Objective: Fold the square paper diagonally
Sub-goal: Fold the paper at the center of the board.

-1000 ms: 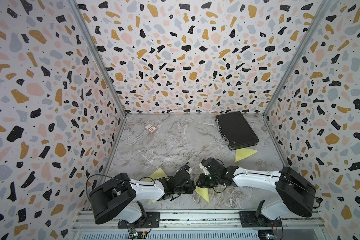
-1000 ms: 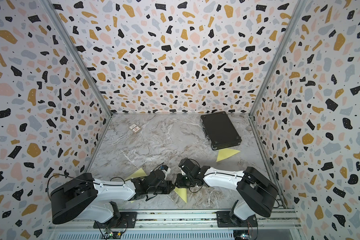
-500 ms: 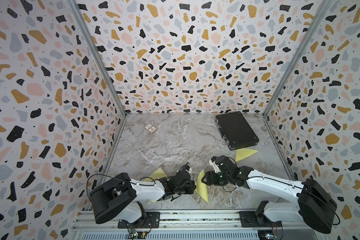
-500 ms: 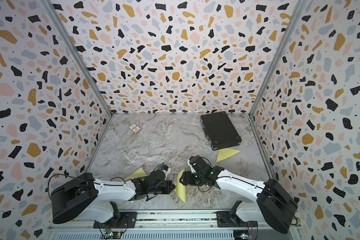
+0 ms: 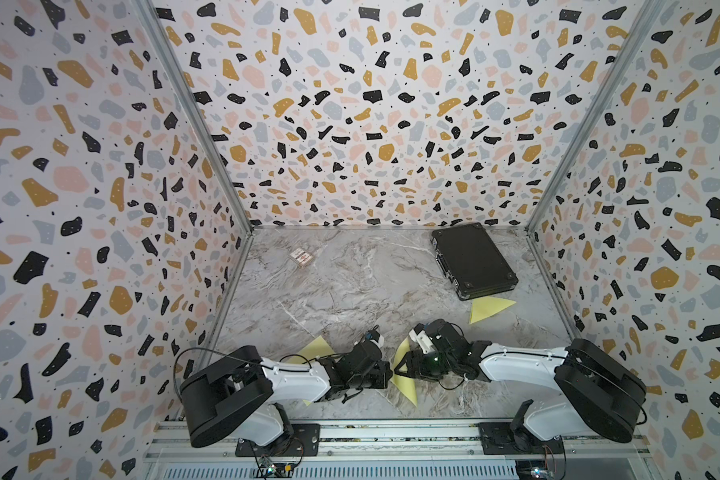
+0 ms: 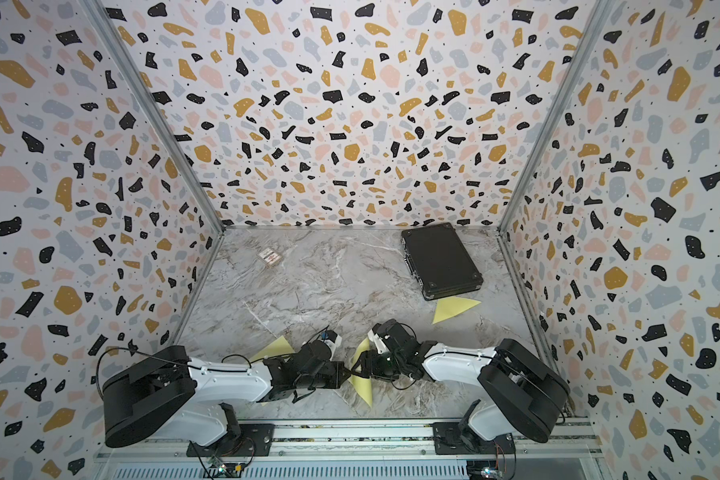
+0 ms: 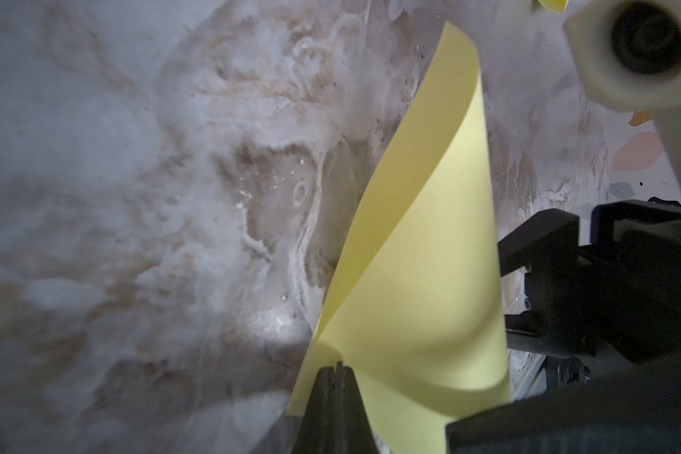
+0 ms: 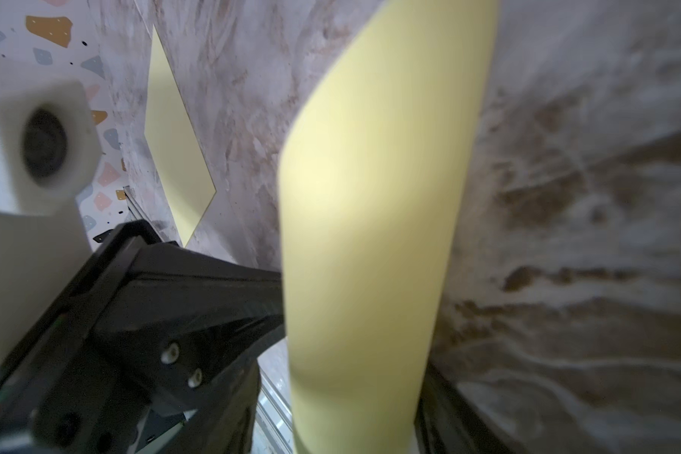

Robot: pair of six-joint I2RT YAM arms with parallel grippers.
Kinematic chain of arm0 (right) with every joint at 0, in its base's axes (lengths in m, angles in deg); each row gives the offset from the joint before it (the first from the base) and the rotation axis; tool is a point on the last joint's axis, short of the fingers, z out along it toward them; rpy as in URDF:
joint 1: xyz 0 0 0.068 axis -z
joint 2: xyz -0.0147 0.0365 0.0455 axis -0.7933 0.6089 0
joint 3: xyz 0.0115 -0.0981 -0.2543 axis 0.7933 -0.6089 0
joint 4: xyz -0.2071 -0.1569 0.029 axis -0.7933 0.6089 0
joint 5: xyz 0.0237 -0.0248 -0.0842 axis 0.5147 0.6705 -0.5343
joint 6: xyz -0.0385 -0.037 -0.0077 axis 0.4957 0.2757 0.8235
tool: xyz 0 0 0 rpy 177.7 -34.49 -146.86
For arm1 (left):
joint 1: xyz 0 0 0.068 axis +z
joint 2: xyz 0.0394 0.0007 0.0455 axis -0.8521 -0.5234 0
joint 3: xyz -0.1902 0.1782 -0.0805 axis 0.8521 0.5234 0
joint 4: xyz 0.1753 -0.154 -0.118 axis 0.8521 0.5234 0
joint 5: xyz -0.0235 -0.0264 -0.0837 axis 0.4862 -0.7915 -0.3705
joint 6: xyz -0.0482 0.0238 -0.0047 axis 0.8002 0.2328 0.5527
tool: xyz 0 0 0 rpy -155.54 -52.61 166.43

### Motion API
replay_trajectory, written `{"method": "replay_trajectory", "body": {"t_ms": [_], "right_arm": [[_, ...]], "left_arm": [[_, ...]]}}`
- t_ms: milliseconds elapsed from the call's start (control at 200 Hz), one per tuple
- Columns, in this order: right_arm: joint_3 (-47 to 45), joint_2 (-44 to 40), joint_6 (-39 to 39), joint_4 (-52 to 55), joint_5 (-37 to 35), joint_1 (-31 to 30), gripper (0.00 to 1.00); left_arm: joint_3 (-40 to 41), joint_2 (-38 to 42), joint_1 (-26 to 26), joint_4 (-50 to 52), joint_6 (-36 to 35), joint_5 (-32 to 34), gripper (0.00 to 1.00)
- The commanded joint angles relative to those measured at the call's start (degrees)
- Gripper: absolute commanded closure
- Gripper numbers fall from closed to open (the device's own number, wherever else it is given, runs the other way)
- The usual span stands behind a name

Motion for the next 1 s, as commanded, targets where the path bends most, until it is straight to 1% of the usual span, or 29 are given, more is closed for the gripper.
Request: {"method": "replay_trajectory", "body": {"t_ms": [0,135,190,270,315,506,651,816,996], "right_arm": [[-1.1,1.1,-1.5,-4.3,1.8,0.5,0.36],[-1.7,1.1,-1.4,-5.2,2.4,1.5,0.41],[-2.3,1.4,-1.8,-6.9,3.1,2.1,0.45],[-3.2,2.3,-2.7,-9.8,4.8,2.9,0.54],[-3.4,2.7,-2.8,-10.6,5.2,3.0,0.56],[-3.8,1.5,-1.2,-7.8,4.1,4.0,0.6],[-3.9,0.5,-0.3,-6.9,3.8,4.5,0.69],[-4.4,1.3,-0.4,-9.5,5.4,4.6,0.82],[-4.4,-0.4,0.9,-7.4,4.4,4.7,0.91]], "left_arm": [[1.2,-2.1,-0.4,8.6,-0.5,2.2,1.0],[1.1,-1.9,-0.5,8.9,-0.6,2.3,1.0],[1.0,-1.9,-0.5,9.0,-0.7,2.3,1.0],[0.7,-2.0,-0.6,9.3,-0.8,2.4,1.0],[0.5,-2.0,-0.6,9.5,-0.8,2.6,1.0],[0.2,-2.0,-0.7,10.2,-1.0,2.7,1.0],[0.0,-2.1,-0.7,10.4,-1.0,2.8,1.0],[-0.2,-2.6,-0.9,10.3,-1.0,2.9,1.0],[-0.1,-2.9,-1.0,10.3,-1.0,3.0,1.0]]}}
